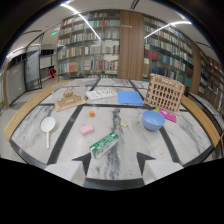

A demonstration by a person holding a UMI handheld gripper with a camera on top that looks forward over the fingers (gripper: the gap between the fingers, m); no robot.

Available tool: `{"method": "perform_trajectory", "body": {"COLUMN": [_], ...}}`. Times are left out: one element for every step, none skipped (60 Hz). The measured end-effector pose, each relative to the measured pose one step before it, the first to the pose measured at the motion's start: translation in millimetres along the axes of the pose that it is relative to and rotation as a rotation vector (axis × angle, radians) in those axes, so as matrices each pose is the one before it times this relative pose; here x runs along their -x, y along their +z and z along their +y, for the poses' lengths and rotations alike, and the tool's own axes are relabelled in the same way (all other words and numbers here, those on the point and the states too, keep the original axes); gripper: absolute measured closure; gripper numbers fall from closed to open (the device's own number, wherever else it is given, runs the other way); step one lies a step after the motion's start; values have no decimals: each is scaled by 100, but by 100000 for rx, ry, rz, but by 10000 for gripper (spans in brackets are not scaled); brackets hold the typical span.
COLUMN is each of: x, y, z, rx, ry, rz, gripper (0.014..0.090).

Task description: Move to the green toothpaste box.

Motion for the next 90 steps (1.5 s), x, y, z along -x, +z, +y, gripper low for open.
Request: {"method": "perform_trajectory", "body": {"x": [-1,-18,0,17,30,189,6,63,83,60,82,129,84,90,42,64,72,236,-282,-20,38,135,155,179,142,196,59,59,-3,76,148,-163,39,133,25,12,10,-64,129,-12,41,88,12,54,48,35,22,-11,262,-13,54,31,28,50,25,117,49,55,74,43,10,22,5,20,-90,132,10,15,16,0,16,12,0,37,-3,2,0,-45,-33,-14,-3,8,-4,-11,-66,-16,-22,-26,-30,-32], "y": [2,-15,-47,-77,-111,85,-516,-188,-160,-169,-150,112,-127,-141,-106,-107,-79,114,-46,5,37,35,61,103,290,85,180,222,317,276,210,226,377,475,379,393,373,327,485,317,526,407,403,443,451,463,454,453,501,363,351,404,440,414,418,433,439,312,305,313,283,287,246,207,252,193,104,118,94,113,113,97,172,36,62,22,57,62,26,2,2,7,0,5,-54,-2,-14,-11,-8,-18], "z": [-6,-12,32,55,85,-53,333,95,40,86,64,-122,93,80,88,114,114,170,185,199,206,246,263,262,221,366,266,273,140,194,249,29,205,311,169,181,151,-1,157,-90,-89,198,14,-5,-25,-12,-34,-159,-133,84,-53,-54,-38,-50,-53,-127,20,6,0,-27,-49,-29,-43,-19,-56,-40,-18,-22,-2,11,16,42,37,61,49,77,35,-2,3,-1,7,12,16,2,4,-32,-25,-4,-13,-5], "rx": [-193,-271,-301,-339,-352,-327,-427,-320,-328,-315,-319,-253,-368,-398,-417,-431,-360,-349,-151,-104,-25,0,18,33,166,95,275,260,235,26,-138,259,85,58,195,255,213,224,-209,47,48,-156,-4,-124,-156,-72,-2,115,119,-88,-10,10,-4,-19,-34,147,102,264,220,74,10,60,50,74,66,-18,64,75,132,154,162,185,151,205,186,161,92,72,14,-23,-18,27,35,-18,-15,-62,8,50,21,15], "ry": [-152,-201,-182,-181,-197,-157,-229,-183,-100,-110,-156,-189,-173,-130,-79,-97,-125,-186,21,85,150,149,65,158,143,104,9,-98,-125,-171,-233,-164,-100,-169,-239,-330,-273,-47,98,213,141,152,101,159,197,243,168,106,121,124,243,325,358,328,326,328,398,273,204,147,204,235,180,43,-1,53,96,76,54,48,57,79,16,21,-22,-65,-57,-77,18,32,21,17,42,29,56,-19,-31,-29,-5,32], "rz": [90,63,70,93,124,162,14,38,-19,-36,-85,-24,-94,-90,-102,-76,-89,58,-319,-73,-84,-150,-316,-367,-250,34,81,151,22,76,184,67,158,212,100,145,198,71,89,-143,14,1,-3,-55,-97,-91,-7,-31,-12,-161,-131,-137,-115,-136,-46,116,-103,-168,-167,-96,65,67,10,-57,-86,61,25,-45,-70,-70,-69,-71,-85,-36,-13,20,38,64,53,37,25,40,27,32,13,99,141,143,141,114], "gripper": [185,185,186,187,186,186,186,187,186,186,186,186,186,185,184,186,185,185,185,186,185,184,184,185,185,186,186,184,187,187,188,187,187,188,188,187,187,185,186,188,187,187,185,187,188,187,186,186,187,188,186,186,186,188,191,188,188,188,187,187,188,188,187,185,187,187,190,188,189,189,188,188,189,187,190,187,188,190,190,190,188,189,189,188,188,187,186,189,189,188]}}
